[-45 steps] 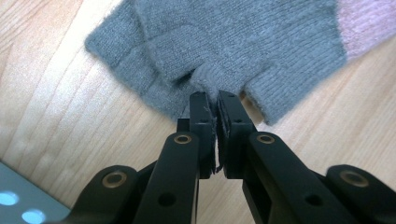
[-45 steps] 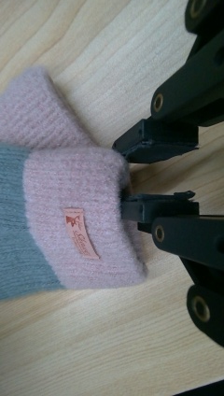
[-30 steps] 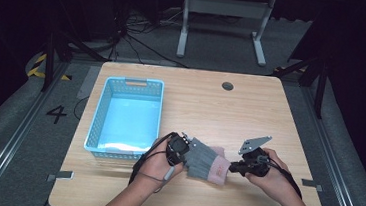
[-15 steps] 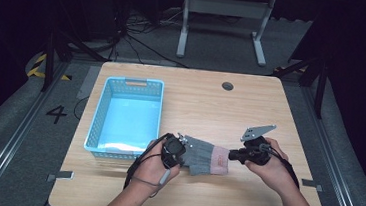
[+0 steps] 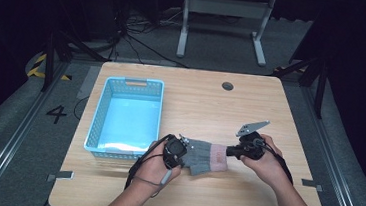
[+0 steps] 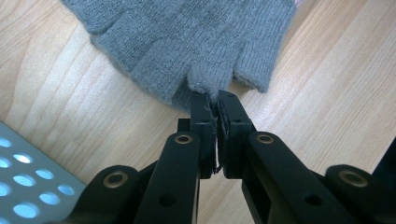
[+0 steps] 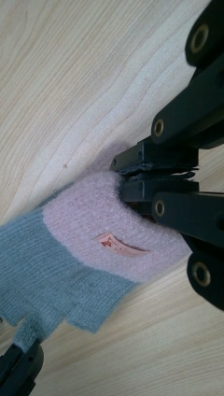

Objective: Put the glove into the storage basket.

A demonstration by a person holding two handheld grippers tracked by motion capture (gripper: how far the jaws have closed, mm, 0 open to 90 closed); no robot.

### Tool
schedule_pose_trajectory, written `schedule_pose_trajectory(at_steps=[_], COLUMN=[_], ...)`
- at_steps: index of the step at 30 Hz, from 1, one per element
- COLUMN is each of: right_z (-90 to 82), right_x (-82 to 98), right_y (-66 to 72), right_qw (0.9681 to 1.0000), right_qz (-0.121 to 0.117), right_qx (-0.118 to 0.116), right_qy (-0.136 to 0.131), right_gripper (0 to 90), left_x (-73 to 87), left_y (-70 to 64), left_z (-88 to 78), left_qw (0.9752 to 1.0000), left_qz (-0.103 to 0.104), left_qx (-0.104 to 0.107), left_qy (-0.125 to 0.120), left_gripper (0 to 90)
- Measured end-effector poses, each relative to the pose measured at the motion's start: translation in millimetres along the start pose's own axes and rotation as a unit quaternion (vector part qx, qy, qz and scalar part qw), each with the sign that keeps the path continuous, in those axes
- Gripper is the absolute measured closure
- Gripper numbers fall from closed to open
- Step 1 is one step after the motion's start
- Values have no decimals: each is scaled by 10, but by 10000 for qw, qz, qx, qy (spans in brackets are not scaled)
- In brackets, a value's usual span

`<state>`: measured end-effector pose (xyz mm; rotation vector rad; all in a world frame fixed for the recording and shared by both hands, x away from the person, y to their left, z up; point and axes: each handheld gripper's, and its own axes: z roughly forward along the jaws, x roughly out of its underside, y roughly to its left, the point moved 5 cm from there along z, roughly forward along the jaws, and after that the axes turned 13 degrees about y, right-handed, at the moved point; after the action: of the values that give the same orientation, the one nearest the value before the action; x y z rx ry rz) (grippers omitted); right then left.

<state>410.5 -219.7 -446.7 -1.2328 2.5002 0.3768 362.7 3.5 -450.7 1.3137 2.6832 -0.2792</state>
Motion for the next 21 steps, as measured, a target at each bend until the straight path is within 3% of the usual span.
schedule_pose_trajectory(at_steps=[9,21], right_z=[116,196], right_x=[9,17], right_y=[-69,-76], right_qw=[9999,9997], right_qz=[125,115], right_qx=[53,131], right_qy=[66,157], right_gripper=[869,867], left_x=[-26,-18], left_y=[34,52], left_z=[133,251], left_qw=[9999,9993], left_qz=[-11,-48], left_qx=[33,94], left_qy=[150,366], left_gripper=[865,863])
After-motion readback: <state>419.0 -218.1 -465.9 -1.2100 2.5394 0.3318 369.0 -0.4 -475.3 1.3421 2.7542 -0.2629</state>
